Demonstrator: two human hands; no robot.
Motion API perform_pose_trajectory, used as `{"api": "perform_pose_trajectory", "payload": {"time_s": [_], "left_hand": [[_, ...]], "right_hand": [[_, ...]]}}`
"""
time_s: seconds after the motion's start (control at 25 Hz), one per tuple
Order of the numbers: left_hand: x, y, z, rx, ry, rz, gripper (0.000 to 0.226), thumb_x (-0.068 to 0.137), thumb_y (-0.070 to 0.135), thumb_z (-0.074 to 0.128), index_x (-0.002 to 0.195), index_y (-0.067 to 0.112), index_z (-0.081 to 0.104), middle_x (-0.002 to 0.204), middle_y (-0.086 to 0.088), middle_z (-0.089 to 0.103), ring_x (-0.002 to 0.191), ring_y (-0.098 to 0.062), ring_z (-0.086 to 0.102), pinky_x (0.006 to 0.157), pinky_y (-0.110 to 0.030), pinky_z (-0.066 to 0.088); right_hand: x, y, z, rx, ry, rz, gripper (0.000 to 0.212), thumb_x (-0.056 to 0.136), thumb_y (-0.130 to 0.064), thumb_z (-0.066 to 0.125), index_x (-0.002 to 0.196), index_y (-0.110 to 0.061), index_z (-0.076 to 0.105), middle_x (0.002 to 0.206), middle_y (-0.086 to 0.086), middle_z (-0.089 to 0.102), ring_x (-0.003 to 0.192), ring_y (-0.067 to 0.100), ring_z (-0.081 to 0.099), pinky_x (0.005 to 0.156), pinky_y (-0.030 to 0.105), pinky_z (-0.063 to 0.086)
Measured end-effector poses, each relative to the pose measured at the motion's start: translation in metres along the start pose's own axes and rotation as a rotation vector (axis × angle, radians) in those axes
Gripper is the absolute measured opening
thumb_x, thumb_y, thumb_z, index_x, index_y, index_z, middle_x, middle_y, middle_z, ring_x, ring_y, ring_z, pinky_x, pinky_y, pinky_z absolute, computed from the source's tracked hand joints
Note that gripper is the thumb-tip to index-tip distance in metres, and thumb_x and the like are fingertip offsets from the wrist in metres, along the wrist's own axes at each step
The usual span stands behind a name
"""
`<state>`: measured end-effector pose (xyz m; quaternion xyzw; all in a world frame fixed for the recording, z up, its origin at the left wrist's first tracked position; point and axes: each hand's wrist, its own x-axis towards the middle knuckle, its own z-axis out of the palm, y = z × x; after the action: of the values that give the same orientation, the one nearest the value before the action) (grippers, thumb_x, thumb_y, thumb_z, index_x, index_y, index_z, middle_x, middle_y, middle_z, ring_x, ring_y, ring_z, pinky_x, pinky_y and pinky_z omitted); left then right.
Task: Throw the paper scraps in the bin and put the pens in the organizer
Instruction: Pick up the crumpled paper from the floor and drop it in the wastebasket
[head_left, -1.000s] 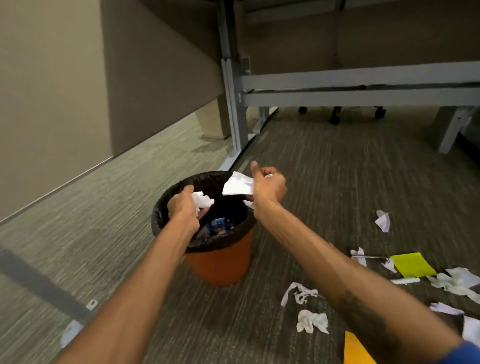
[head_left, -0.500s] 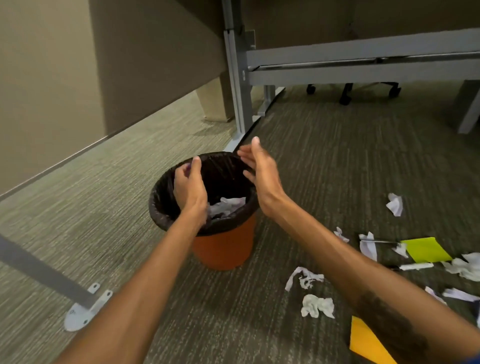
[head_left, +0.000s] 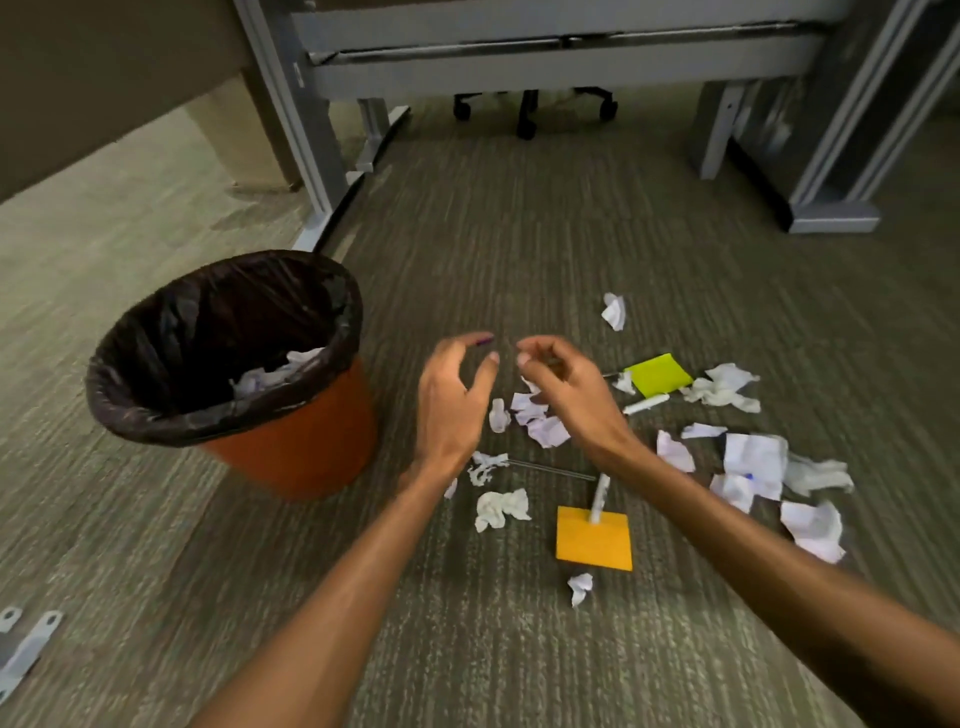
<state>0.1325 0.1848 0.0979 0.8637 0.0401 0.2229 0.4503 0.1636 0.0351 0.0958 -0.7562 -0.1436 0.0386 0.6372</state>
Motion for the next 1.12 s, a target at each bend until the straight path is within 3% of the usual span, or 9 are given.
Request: {"api": "perform_pose_trajectory", "payload": {"time_s": [0.12, 0.2, 0.32, 0.44, 0.68, 0.84, 0.96, 1.04, 1.12], "left_hand": [[-0.037, -0.031, 0.03, 0.041, -0.162, -0.066, 0.026, 0.095, 0.027, 0.061, 0.12, 0.026, 0.065, 0.122, 0.005, 0.065, 0.107, -0.004, 0.057, 0.093, -0.026, 0.047], [-0.061, -0.057, 0.044, 0.109, -0.3, -0.085, 0.032, 0.094, 0.021, 0.062, 0.126, 0.024, 0.063, 0.13, 0.002, 0.063, 0.114, -0.009, 0.057, 0.095, -0.023, 0.044], [-0.094, -0.094, 0.061, 0.265, -0.516, -0.071, 0.046, 0.093, 0.011, 0.06, 0.138, 0.016, 0.054, 0.147, -0.005, 0.051, 0.136, -0.021, 0.046, 0.113, -0.025, 0.032], [-0.119, -0.121, 0.072, 0.436, -0.641, 0.0, 0.051, 0.097, 0.013, 0.052, 0.147, 0.019, 0.045, 0.16, -0.001, 0.032, 0.149, -0.02, 0.025, 0.121, -0.026, 0.018], [-0.125, -0.131, 0.075, 0.514, -0.512, 0.022, 0.031, 0.094, 0.01, 0.056, 0.122, 0.018, 0.064, 0.127, -0.004, 0.058, 0.114, -0.025, 0.052, 0.096, -0.032, 0.043], [-0.115, -0.124, 0.066, 0.323, -0.372, -0.031, 0.031, 0.098, 0.013, 0.053, 0.129, 0.014, 0.055, 0.122, -0.006, 0.057, 0.107, -0.022, 0.056, 0.091, -0.036, 0.049], [-0.093, -0.123, 0.053, 0.23, -0.154, -0.24, 0.034, 0.104, 0.021, 0.041, 0.136, 0.015, 0.051, 0.122, -0.004, 0.048, 0.1, -0.011, 0.051, 0.087, -0.027, 0.045], [-0.079, -0.131, 0.046, 0.215, -0.041, -0.333, 0.028, 0.104, 0.015, 0.04, 0.126, 0.011, 0.057, 0.119, -0.007, 0.047, 0.093, -0.008, 0.045, 0.081, -0.019, 0.036], [-0.067, -0.139, 0.042, 0.218, -0.012, -0.384, 0.023, 0.1, 0.014, 0.042, 0.11, 0.009, 0.063, 0.113, -0.01, 0.048, 0.088, -0.013, 0.046, 0.07, -0.019, 0.032]], "right_hand": [[-0.048, 0.05, -0.017, -0.207, -0.054, 0.013, 0.016, 0.091, -0.029, 0.064, 0.107, -0.024, 0.066, 0.108, -0.008, 0.065, 0.097, 0.001, 0.062, 0.081, 0.016, 0.048], [-0.08, 0.081, -0.023, -0.368, -0.145, 0.002, 0.017, 0.091, -0.028, 0.065, 0.107, -0.024, 0.067, 0.109, -0.007, 0.061, 0.099, 0.002, 0.059, 0.08, 0.013, 0.045], [-0.122, 0.125, -0.026, -0.682, -0.344, -0.061, 0.019, 0.094, -0.04, 0.057, 0.108, -0.029, 0.061, 0.118, -0.007, 0.052, 0.107, 0.011, 0.049, 0.085, 0.025, 0.045], [-0.15, 0.158, -0.02, -0.958, -0.532, -0.151, 0.024, 0.093, -0.048, 0.049, 0.109, -0.031, 0.054, 0.124, -0.007, 0.046, 0.111, 0.018, 0.042, 0.089, 0.035, 0.046], [-0.155, 0.173, -0.012, -0.971, -0.503, -0.198, 0.018, 0.099, -0.021, 0.047, 0.117, -0.023, 0.052, 0.124, -0.002, 0.05, 0.11, 0.021, 0.045, 0.088, 0.035, 0.044], [-0.13, 0.159, 0.001, -0.826, -0.395, -0.214, 0.029, 0.094, -0.007, 0.047, 0.119, -0.021, 0.047, 0.109, -0.002, 0.042, 0.088, 0.016, 0.047, 0.066, 0.025, 0.036], [-0.094, 0.148, 0.015, -0.628, -0.285, -0.155, 0.037, 0.092, 0.0, 0.042, 0.125, -0.014, 0.05, 0.109, 0.001, 0.045, 0.086, 0.01, 0.05, 0.067, 0.021, 0.041], [-0.07, 0.15, 0.022, -0.481, -0.253, -0.086, 0.033, 0.094, -0.002, 0.039, 0.123, -0.008, 0.055, 0.111, 0.004, 0.052, 0.095, 0.003, 0.053, 0.078, 0.014, 0.041], [-0.049, 0.158, 0.026, -0.555, -0.179, -0.086, 0.027, 0.095, -0.009, 0.041, 0.116, -0.014, 0.058, 0.107, 0.004, 0.058, 0.099, 0.014, 0.055, 0.077, 0.021, 0.039]]}}
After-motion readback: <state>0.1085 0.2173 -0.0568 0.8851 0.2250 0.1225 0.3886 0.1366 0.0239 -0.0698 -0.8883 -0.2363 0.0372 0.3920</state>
